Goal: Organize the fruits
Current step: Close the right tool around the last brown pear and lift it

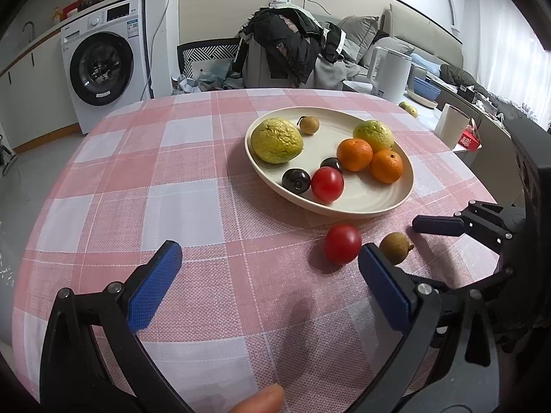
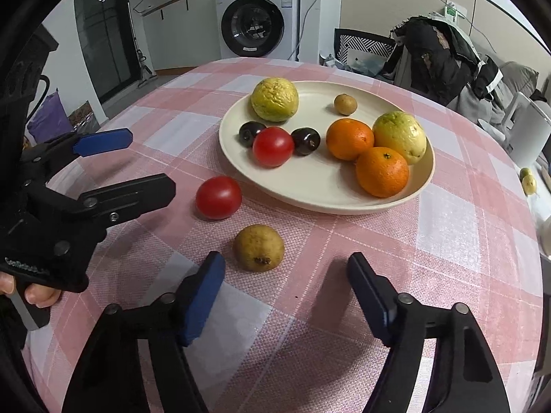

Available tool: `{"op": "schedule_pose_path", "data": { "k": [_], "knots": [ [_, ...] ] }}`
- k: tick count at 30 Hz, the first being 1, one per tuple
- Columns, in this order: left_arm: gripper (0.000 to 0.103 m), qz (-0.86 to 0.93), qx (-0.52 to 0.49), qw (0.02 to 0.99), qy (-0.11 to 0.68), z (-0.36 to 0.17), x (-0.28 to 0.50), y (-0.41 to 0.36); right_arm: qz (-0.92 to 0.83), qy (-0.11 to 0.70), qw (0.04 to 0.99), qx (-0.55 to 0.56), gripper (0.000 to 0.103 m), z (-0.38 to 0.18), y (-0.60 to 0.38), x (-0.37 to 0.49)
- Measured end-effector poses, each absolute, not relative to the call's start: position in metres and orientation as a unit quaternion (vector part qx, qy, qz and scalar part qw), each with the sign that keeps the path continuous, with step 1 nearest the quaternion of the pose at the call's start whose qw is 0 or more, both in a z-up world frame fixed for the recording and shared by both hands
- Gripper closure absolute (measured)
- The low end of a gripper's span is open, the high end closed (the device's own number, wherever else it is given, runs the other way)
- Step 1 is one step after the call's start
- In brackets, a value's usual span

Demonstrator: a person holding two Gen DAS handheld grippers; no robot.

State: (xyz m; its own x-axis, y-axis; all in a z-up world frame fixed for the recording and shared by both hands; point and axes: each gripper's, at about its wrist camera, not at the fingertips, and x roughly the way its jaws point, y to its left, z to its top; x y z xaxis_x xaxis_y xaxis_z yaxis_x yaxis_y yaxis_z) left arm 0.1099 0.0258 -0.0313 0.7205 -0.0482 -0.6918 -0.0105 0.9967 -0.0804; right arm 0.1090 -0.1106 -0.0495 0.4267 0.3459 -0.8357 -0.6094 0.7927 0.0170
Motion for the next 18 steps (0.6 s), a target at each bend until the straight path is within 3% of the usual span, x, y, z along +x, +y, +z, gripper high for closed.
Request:
{"op": "schedule_pose_path", "data": {
  "k": [7, 13, 18],
  "knots": [
    [0.001, -0.010, -0.039, 0.927, 0.374, -0.0314, 0.1100, 0.0259, 0.304, 0.446, 0.832, -0.130, 0.058, -0.0450, -0.1135, 0.1027],
    [0.001, -0.011, -0.039, 0.927, 0.374, -0.0314, 0.1099, 0.0257, 0.320, 0.451, 0.827, -0.106, 0.074, -0.0433, -0.1176, 0.1098],
    [0.001, -0.011, -0.037, 0.926, 0.374, -0.0314, 0.1100, 0.0254, 0.321, 0.446, 0.829, -0.104, 0.075, -0.0415, -0.1176, 0.1086]
  ]
}}
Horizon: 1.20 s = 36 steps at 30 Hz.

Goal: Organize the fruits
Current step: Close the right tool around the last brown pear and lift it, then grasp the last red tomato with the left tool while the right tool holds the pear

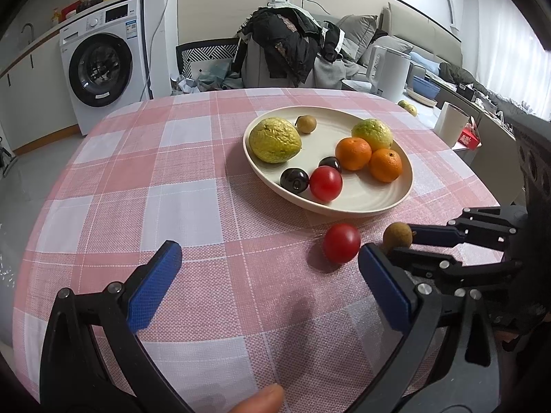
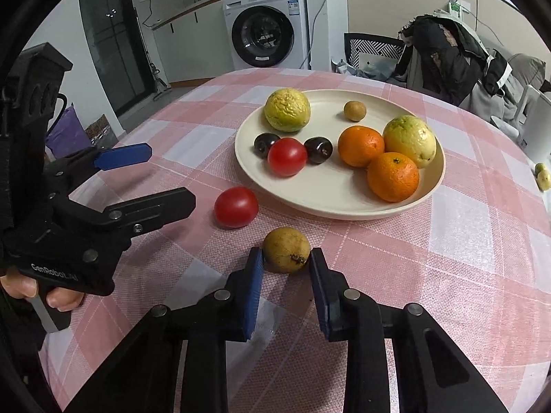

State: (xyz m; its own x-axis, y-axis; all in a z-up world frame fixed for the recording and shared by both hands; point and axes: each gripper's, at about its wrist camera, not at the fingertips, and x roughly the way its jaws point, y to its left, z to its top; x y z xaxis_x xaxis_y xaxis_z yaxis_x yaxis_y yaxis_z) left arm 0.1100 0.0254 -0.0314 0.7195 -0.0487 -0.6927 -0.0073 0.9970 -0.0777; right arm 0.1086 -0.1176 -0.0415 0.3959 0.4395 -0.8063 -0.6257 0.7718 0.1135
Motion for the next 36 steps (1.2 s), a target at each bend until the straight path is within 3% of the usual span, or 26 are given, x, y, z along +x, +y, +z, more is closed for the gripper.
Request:
{"op": "schedule_pose_path", "data": {
  "k": [18, 22, 28, 33, 35, 36],
  "knots": [
    [0.003, -0.064, 0.001, 0.899, 0.434, -0.051, 0.129, -0.006, 0.301, 0.398, 0.865, -0.047, 0.075, -0.009, -0.147, 0.115],
    [0.023, -0.079, 0.005, 0.891, 0.447, -0.057, 0.138, -0.012, 0.304, 0.398, 0.864, -0.040, 0.075, -0.009, -0.148, 0.115],
    [0.031, -0.085, 0.022, 0.891, 0.446, -0.057, 0.148, -0.023, 0.304, 0.399, 0.864, -0.033, 0.075, -0.009, -0.151, 0.117],
    [0.044, -0.093, 0.024, 0.892, 0.441, -0.056, 0.150, -0.025, 0.300, 0.399, 0.866, -0.030, 0.075, -0.010, -0.155, 0.119],
    [0.057, -0.101, 0.021, 0.893, 0.438, -0.055, 0.149, -0.025, 0.298, 0.400, 0.866, -0.029, 0.075, -0.010, -0.157, 0.119],
    [0.059, -0.104, 0.019, 0.893, 0.437, -0.055, 0.149, -0.025, 0.298, 0.400, 0.866, -0.028, 0.075, -0.010, -0.157, 0.119]
  ]
}}
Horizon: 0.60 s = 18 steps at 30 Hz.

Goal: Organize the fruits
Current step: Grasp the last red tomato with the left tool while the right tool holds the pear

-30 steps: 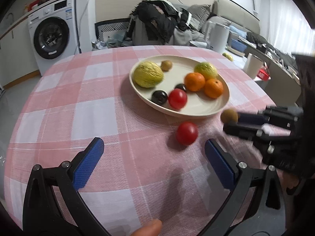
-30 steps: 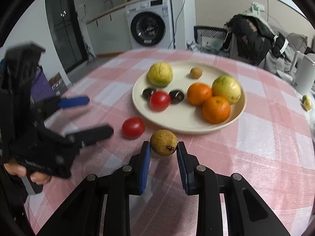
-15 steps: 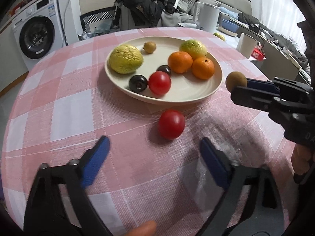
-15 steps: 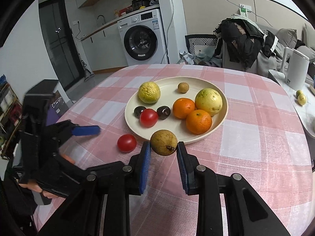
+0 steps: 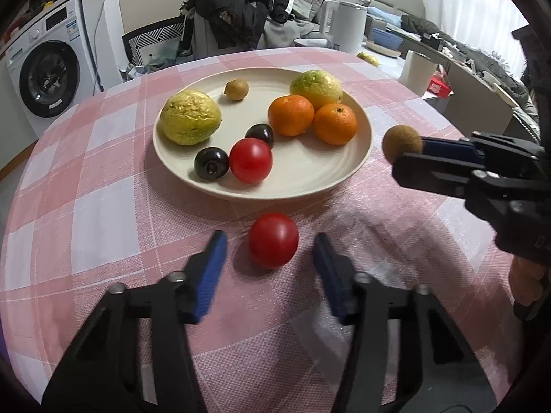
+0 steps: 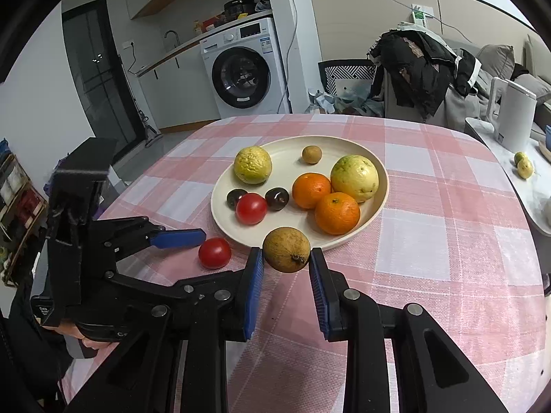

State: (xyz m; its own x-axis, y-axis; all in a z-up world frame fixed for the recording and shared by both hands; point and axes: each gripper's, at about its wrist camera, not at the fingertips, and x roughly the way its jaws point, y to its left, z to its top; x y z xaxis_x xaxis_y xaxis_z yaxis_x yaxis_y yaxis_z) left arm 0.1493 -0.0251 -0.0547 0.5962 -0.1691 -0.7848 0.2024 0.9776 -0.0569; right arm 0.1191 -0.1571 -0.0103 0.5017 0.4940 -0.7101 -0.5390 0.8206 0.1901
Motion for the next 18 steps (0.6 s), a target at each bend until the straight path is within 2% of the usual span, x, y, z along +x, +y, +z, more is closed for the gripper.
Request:
{"op": "schedule_pose_path", "data": {
  "k": [3, 5, 7, 18],
  "knots": [
    [0.064, -0.112, 0.013, 0.893, 0.436, -0.054, 0.148, -0.025, 0.296, 0.403, 0.866, -0.028, 0.075, -0.011, -0.158, 0.119],
    [0.074, -0.116, 0.008, 0.893, 0.435, -0.054, 0.149, -0.023, 0.296, 0.403, 0.865, -0.027, 0.075, -0.011, -0.158, 0.119],
    [0.078, -0.119, 0.002, 0.893, 0.434, -0.054, 0.149, -0.021, 0.296, 0.403, 0.866, -0.028, 0.075, -0.011, -0.158, 0.119],
    [0.079, -0.118, -0.012, 0.902, 0.416, -0.045, 0.137, -0.013, 0.297, 0.402, 0.866, -0.028, 0.075, -0.011, -0.159, 0.119]
  ]
}}
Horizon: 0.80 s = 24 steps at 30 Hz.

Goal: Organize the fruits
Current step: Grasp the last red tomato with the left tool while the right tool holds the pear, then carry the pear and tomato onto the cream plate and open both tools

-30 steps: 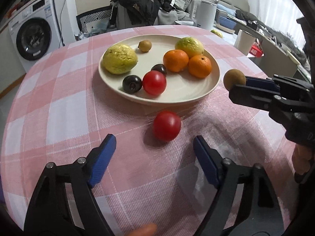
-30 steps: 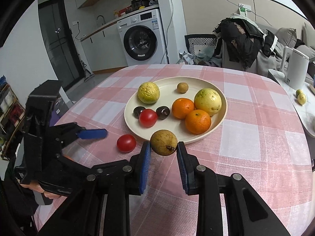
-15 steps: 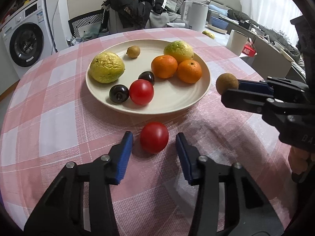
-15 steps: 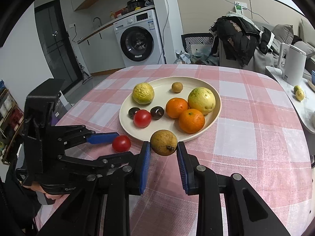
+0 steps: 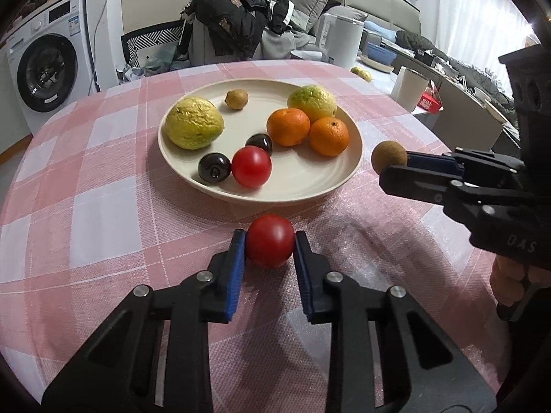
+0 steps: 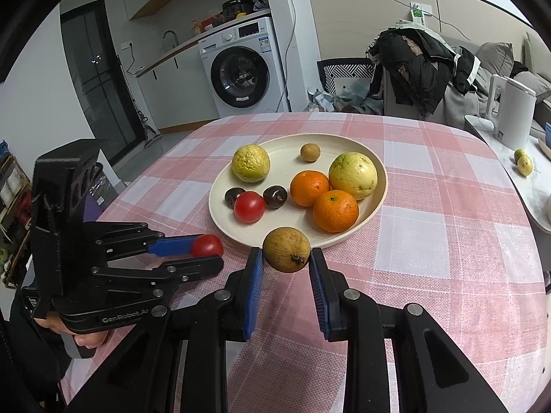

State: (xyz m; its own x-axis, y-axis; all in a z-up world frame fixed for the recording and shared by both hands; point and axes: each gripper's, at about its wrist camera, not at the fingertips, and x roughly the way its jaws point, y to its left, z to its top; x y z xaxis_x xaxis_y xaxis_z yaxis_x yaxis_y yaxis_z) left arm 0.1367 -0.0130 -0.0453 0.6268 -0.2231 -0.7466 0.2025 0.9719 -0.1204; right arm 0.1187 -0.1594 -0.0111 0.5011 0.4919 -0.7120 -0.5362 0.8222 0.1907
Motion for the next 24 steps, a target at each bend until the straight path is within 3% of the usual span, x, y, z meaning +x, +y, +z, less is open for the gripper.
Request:
{"op": "schedule_pose_path", "data": {
  "k": [24],
  "knots": [
    [0.078, -0.097, -0.014, 0.932, 0.348, 0.011, 0.140, -0.011, 0.283, 0.392, 0.875, -0.015, 0.075, -0.006, -0.163, 0.126]
  ]
}}
